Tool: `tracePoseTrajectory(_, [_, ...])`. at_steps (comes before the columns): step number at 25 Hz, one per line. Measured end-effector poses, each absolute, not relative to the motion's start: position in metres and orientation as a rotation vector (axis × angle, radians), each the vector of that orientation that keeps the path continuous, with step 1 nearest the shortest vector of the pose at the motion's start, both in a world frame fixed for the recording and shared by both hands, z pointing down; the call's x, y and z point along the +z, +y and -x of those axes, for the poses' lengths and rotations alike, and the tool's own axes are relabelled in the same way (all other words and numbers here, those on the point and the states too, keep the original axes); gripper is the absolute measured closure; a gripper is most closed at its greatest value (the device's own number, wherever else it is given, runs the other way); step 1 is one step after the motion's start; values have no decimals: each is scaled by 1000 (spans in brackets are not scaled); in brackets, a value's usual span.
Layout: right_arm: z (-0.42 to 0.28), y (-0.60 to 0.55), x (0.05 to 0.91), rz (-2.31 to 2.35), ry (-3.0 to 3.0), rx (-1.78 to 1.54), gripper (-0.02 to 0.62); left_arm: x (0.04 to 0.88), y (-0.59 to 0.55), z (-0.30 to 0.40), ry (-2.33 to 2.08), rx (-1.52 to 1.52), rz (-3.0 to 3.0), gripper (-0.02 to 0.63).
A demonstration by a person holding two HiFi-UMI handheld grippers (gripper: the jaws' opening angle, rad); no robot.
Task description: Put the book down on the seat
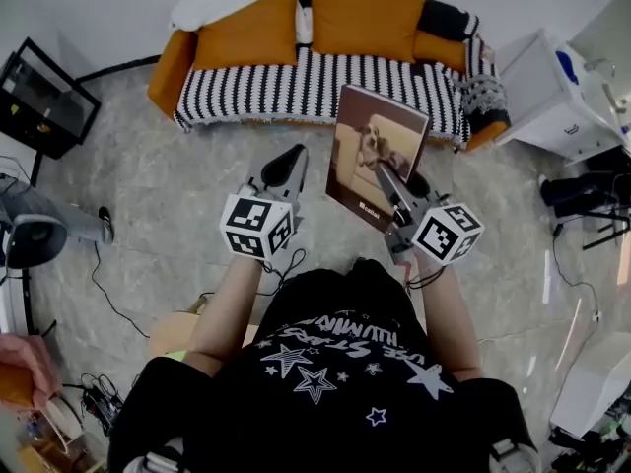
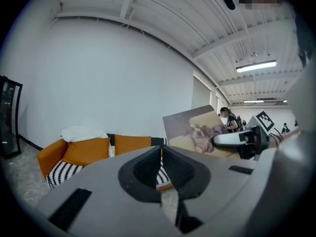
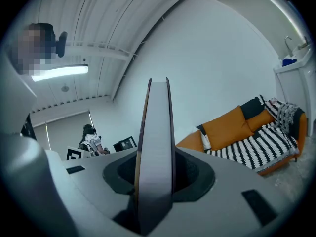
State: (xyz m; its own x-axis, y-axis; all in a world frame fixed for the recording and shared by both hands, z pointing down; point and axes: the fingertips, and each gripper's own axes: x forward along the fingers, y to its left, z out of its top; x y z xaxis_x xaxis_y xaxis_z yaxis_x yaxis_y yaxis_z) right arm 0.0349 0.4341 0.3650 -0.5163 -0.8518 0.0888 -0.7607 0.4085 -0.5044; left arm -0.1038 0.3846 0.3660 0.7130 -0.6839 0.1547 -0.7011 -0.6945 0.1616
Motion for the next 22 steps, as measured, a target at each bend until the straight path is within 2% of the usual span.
tracePoseTrajectory(11, [-31,393,367,1287,2428,-820,445,387,361,126,-1193,144,-2619,589])
tracePoseTrajectory(22, [-89,298,382,1205,2434,-910,445,398,286,82,-1279,239,-2578,589])
